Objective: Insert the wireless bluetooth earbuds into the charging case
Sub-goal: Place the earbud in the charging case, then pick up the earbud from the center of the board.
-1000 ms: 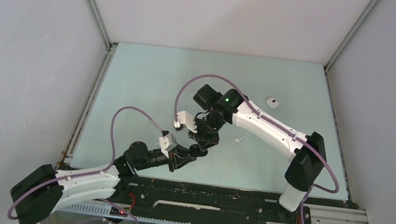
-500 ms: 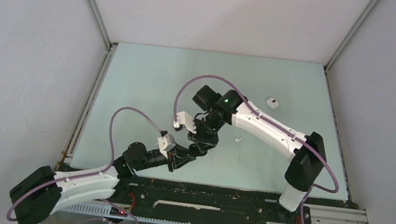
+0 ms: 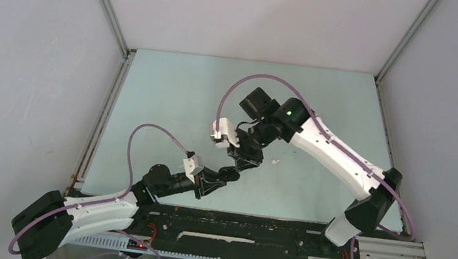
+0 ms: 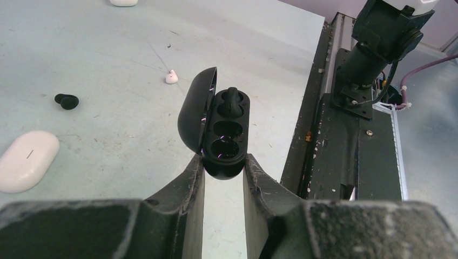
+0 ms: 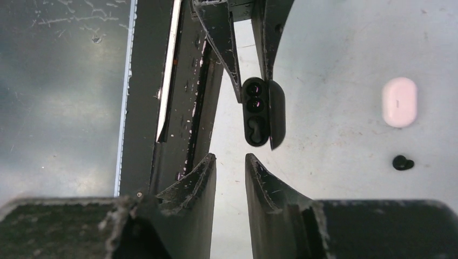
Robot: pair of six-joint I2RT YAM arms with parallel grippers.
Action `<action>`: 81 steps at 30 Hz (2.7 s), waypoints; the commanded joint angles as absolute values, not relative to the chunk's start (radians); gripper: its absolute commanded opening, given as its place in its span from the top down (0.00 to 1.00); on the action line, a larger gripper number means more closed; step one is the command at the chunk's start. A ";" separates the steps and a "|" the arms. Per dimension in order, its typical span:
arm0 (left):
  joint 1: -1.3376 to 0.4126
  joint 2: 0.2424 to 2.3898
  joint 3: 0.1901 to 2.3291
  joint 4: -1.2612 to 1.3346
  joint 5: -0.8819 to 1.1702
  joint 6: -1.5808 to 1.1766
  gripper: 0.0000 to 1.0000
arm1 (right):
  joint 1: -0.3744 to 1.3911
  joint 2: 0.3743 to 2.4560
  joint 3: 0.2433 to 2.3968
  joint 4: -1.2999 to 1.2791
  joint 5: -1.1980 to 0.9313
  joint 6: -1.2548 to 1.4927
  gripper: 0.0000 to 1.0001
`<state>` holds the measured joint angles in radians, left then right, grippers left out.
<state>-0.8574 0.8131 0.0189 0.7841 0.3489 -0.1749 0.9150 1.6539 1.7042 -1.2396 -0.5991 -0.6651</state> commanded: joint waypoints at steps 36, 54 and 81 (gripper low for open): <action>-0.859 0.722 0.017 0.738 0.192 -0.153 1.00 | 0.426 2.241 1.832 -0.831 -0.500 -0.029 0.81; -0.858 0.741 0.023 0.738 0.193 -0.153 1.00 | 0.447 2.323 1.864 -0.839 -0.526 0.042 0.75; -0.858 0.776 0.038 0.738 0.220 -0.153 1.00 | 0.516 2.381 1.990 -0.875 -0.489 0.003 0.81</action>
